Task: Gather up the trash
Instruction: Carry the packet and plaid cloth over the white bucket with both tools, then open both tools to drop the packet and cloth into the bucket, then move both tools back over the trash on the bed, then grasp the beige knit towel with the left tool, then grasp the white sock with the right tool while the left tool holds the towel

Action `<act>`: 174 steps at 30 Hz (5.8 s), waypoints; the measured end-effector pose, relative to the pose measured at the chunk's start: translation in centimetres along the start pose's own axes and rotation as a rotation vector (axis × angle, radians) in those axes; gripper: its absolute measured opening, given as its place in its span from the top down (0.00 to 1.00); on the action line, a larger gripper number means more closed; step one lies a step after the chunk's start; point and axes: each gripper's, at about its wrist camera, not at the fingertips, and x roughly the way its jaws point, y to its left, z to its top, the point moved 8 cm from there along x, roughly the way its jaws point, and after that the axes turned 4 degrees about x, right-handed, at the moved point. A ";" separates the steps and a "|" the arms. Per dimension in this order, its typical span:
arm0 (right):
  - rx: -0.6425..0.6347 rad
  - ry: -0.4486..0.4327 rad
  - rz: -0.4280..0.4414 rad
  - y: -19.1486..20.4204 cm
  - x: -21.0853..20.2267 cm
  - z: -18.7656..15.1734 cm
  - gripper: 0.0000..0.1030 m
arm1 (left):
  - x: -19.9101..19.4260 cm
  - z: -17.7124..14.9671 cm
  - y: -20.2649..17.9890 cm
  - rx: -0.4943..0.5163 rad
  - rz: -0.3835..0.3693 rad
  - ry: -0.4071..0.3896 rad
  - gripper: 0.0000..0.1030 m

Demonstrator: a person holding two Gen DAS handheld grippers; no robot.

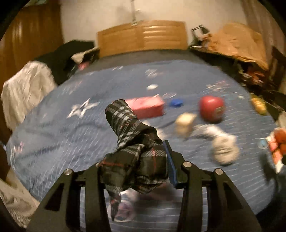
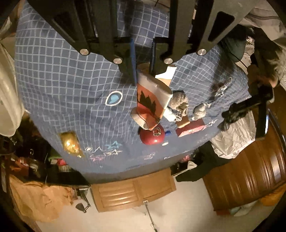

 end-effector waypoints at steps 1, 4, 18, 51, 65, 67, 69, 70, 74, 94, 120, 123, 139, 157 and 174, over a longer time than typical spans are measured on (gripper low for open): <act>0.001 -0.007 -0.001 -0.1 -0.5 0.2 0.86 | -0.4 0.6 -1.0 0.011 -0.014 -0.011 0.60; 0.002 -0.062 -0.028 -1.2 -3.0 1.3 0.86 | -1.9 3.1 -5.5 0.066 -0.075 -0.051 0.60; 0.077 -0.269 -0.343 -15.3 -18.5 7.9 0.86 | -4.9 11.6 -28.8 0.285 -0.388 -0.135 0.60; 0.341 -0.177 -0.537 -39.6 -21.1 5.6 0.86 | -0.2 8.8 -57.7 0.646 -0.651 0.026 0.59; 0.316 -0.219 -0.540 -38.1 -22.1 6.6 0.86 | -1.1 8.8 -58.1 0.657 -0.661 0.013 0.59; 0.313 -0.220 -0.537 -37.9 -22.0 6.7 0.86 | -1.2 8.9 -58.3 0.656 -0.661 0.007 0.57; 0.313 -0.220 -0.535 -37.9 -22.0 6.8 0.86 | -1.2 8.9 -58.3 0.653 -0.659 0.005 0.57; 0.312 -0.219 -0.534 -37.7 -21.9 6.9 0.86 | -1.2 8.9 -58.4 0.652 -0.657 0.002 0.52; 0.315 -0.220 -0.527 -38.0 -21.6 7.1 0.60 | -1.3 9.1 -58.0 0.642 -0.641 -0.025 0.21; 0.295 -0.244 -0.528 -37.2 -22.0 6.9 0.59 | -1.7 10.2 -56.2 0.604 -0.598 -0.069 0.21; 0.043 -0.481 -0.509 -18.7 -15.6 7.2 0.05 | -1.8 9.3 -27.2 0.184 -0.321 -0.154 0.06; 0.014 -0.451 -0.463 -16.0 -13.3 7.3 0.05 | -2.0 9.2 -22.7 0.132 -0.269 -0.162 0.06; -0.070 -0.277 -0.222 -5.1 -2.5 6.9 0.05 | 1.7 1.1 -8.5 -0.129 -0.234 0.046 0.13; -0.069 -0.134 -0.068 -2.1 2.1 4.7 0.05 | 1.4 -3.7 -10.1 -0.075 -0.358 0.110 0.61; -0.462 0.325 0.120 8.5 20.6 4.0 0.45 | 0.5 -4.8 -2.4 -0.200 -0.253 0.120 0.61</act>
